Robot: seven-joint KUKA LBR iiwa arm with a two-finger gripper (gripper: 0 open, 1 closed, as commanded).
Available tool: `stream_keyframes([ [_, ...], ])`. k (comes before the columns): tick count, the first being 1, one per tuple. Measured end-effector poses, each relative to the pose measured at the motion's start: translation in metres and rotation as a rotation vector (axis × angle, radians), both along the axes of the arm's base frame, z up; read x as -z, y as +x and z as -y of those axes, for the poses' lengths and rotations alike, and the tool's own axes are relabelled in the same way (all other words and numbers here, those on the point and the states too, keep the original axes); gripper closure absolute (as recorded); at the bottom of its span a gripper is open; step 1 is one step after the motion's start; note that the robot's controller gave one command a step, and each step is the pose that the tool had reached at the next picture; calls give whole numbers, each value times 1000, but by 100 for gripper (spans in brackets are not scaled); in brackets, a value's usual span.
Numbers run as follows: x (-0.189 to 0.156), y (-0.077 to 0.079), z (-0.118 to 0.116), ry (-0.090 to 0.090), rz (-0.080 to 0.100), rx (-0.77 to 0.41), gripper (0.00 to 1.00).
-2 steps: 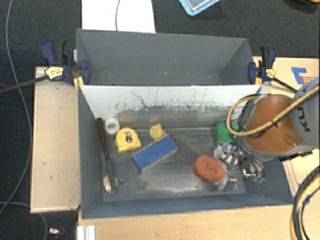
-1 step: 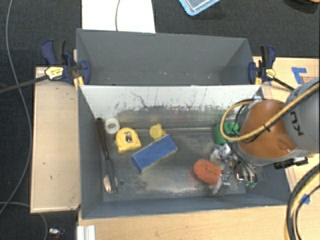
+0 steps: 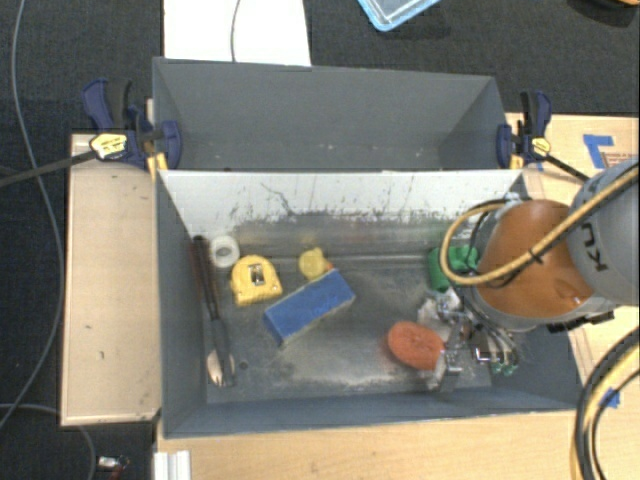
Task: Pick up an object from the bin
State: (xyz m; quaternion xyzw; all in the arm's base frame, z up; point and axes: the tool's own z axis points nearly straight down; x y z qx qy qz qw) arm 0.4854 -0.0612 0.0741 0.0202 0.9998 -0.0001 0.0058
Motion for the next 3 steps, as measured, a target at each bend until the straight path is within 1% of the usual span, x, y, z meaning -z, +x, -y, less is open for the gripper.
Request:
stream_keyframes([
  [1,4,-4,-14,0,-2,-29,100],
  [2,4,-4,-14,0,-2,-30,100],
  [3,-54,0,-9,1,-5,-31,100],
])
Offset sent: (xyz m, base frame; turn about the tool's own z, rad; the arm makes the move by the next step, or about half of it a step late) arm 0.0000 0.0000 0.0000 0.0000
